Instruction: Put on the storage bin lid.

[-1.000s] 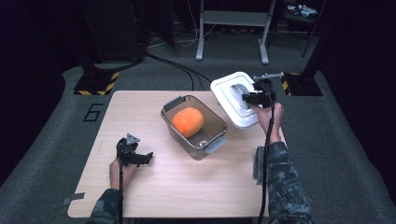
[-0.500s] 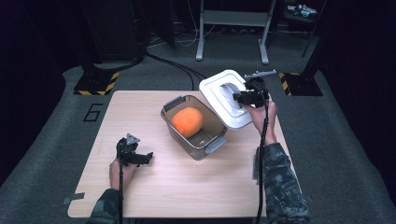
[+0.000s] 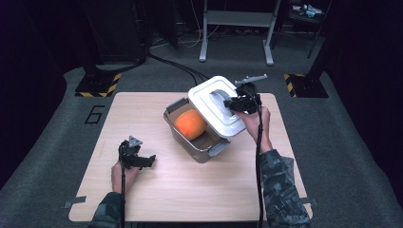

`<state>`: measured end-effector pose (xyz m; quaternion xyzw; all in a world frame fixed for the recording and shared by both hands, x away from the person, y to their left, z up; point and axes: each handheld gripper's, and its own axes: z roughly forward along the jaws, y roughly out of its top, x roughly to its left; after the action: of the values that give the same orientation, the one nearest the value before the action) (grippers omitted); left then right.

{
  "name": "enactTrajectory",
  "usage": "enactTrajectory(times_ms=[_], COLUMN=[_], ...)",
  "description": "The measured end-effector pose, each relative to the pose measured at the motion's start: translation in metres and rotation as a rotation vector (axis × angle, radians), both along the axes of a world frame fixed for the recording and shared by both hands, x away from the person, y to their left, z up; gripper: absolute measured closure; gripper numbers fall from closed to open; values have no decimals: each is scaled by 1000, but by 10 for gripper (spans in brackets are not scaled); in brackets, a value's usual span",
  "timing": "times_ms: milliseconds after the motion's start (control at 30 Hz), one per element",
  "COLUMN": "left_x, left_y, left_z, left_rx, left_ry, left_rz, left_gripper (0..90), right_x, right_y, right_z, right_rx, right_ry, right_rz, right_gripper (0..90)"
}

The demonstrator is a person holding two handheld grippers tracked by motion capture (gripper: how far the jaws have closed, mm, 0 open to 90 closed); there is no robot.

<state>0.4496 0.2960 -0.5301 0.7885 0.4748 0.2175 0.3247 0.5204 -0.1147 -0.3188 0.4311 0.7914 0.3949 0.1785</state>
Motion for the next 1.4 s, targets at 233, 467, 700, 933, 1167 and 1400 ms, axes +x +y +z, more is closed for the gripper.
enactTrajectory(times_ms=[233, 467, 700, 933, 1167, 1400], left_x=[0, 0, 0, 0, 0, 0], left_y=[0, 0, -1, -1, -1, 0], left_z=[0, 0, -1, -1, -1, 0], left_rx=[-4, -1, -10, -11, -11, -9], left_ry=[5, 1, -8, -8, -8, 2], left_rz=[2, 0, 10, 10, 10, 3], left_gripper=[3, 3, 3, 3, 3, 3], right_x=[-2, -2, -2, -1, 1, 2], right_y=[18, 36, 50, 61, 69, 78], right_z=[-8, -22, -35, -42, -48, -52], right_rx=[0, 5, 1, 1, 0, -2], right_ry=[28, 69, 110, 125, 136, 153], right_rz=[44, 72, 83, 78, 87, 114], right_gripper=[666, 666, 666, 665, 665, 664])
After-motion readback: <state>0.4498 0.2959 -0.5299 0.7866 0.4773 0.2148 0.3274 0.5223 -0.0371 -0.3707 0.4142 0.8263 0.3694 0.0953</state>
